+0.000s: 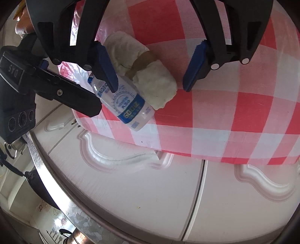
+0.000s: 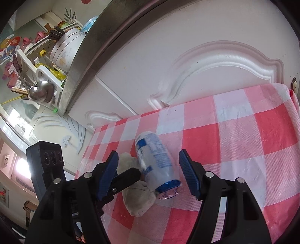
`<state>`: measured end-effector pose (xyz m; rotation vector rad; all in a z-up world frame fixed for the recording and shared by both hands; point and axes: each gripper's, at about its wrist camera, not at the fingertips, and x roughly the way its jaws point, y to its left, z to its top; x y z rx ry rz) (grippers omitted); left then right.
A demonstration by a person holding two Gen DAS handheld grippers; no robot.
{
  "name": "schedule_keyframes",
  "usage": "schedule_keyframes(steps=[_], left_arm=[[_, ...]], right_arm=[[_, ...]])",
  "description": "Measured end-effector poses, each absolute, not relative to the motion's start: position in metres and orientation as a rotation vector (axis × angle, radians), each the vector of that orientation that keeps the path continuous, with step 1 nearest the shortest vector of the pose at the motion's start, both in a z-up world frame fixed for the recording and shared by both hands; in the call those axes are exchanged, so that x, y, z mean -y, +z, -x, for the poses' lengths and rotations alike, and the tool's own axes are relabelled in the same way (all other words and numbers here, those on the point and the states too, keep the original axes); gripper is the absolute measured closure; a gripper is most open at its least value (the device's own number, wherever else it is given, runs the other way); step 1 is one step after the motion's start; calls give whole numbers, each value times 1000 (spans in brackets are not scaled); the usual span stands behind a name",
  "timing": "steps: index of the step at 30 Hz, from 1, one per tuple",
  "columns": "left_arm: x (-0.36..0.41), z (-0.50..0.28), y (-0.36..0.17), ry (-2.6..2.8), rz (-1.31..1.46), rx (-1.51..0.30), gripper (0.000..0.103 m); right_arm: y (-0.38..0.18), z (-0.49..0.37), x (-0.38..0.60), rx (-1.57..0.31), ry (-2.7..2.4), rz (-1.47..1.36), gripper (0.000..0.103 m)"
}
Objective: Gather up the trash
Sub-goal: 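Grasp the white cloth bundle with the left tool while the right tool grasps the white bottle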
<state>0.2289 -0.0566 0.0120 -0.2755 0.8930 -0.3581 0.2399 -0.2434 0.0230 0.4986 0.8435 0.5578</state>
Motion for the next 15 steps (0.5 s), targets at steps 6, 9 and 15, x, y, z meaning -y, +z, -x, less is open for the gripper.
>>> schedule_keyframes(steps=[6,9,15], left_arm=[[52,-227,11,-378,280,-889,49],[50,-225,12,-376,279,-883,54],[41,-218,14,-360,283,-876,58]], right_arm=[[20,-243,234,-857,542,-471,35],[17,-245,228,-866,532,-439,35],[8,-246,221,-897,515,-422,53]])
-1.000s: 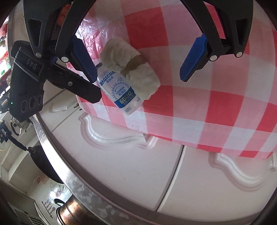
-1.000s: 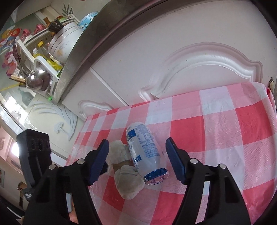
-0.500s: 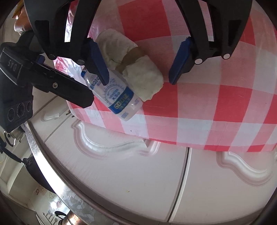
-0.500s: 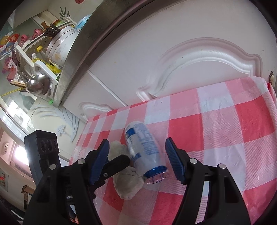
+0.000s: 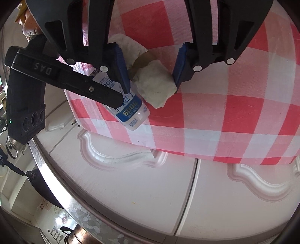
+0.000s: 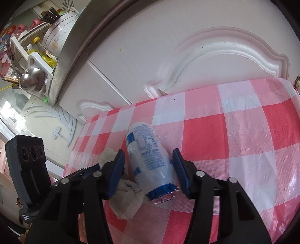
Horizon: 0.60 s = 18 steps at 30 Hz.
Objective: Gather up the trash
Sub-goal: 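Grasp the white cloth bundle with the left tool while the right tool grasps the white bottle, then lift and carry the cloth bundle and bottle with both tools over the bucket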
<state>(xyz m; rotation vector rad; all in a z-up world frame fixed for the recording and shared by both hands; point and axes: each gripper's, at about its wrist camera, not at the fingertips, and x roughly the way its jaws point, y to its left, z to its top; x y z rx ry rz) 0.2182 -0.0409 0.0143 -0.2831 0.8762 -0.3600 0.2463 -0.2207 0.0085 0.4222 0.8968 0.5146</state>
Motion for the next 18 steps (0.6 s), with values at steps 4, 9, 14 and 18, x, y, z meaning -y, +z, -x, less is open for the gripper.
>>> schedule_keyframes(steps=[4,9,14,18], left_arm=[[31,-213,17,-346,290,-865,65],[23,-203,21,-325,264,-855,65],[18,-192,23,-321,239,-853,65],[20,-178,27,-327,199,-843,65]], right_arm=[[5,-243,218,-898,511,-421,55],[4,-236,216,-888,502,-428,58],[4,-221,217,-863,506,-458,58],[6,-206,219,-843,523,-490,58]])
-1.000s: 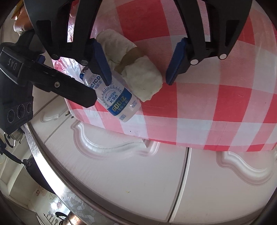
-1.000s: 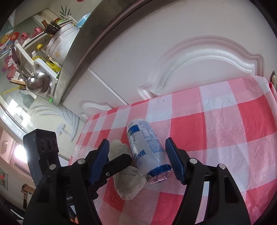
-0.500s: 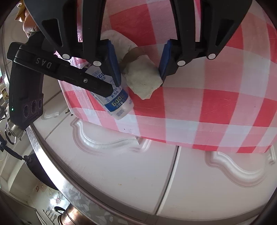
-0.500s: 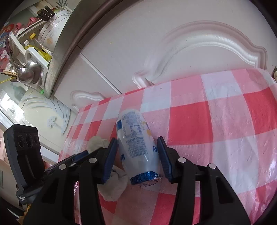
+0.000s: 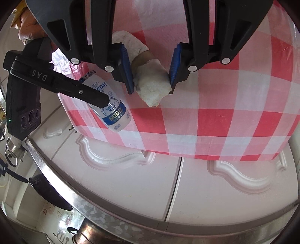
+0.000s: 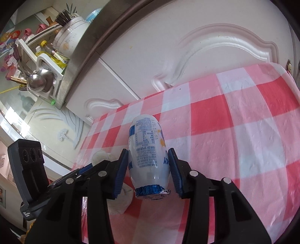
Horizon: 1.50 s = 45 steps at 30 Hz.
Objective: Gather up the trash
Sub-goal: 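Lift and carry the cloth bundle and bottle with both tools over the bucket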
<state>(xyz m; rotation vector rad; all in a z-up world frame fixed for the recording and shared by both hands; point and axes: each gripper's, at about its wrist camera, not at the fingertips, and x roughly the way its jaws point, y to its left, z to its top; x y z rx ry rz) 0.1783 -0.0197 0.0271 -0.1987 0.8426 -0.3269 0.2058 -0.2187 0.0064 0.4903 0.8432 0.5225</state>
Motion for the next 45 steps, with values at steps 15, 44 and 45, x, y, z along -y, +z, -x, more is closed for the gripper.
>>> schedule_keyframes(steps=[15,44,45], left_arm=[[12,-130,35,-342,132,-828,65],[-62,-28,48,-287,179,-788,65],[-68,-24,48,-283,188,-785,65]], right_arm=[[8,-152,216,-824,527,-547,58],[-3,-47,163,-880,580,-606,58],[-4,-45,160,-886,583,-606,58]])
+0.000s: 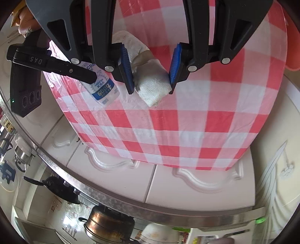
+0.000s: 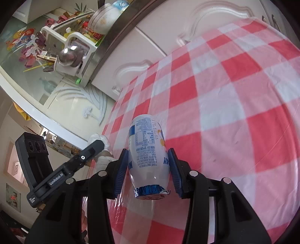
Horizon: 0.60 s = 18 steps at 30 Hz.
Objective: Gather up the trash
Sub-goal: 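Lift and carry the cloth bundle and bottle with both tools over the bucket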
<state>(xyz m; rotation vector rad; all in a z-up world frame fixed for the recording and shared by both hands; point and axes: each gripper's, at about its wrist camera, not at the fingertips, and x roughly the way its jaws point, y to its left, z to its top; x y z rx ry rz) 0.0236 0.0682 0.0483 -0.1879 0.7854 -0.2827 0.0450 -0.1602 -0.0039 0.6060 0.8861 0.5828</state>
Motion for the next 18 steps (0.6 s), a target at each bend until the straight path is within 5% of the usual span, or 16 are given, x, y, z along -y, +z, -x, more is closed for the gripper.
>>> schedule_keyframes(steps=[18], left_arm=[[-204,53,60,-117,347,-708,65]], right_arm=[[14,-30,57,-954,731,-525,58]])
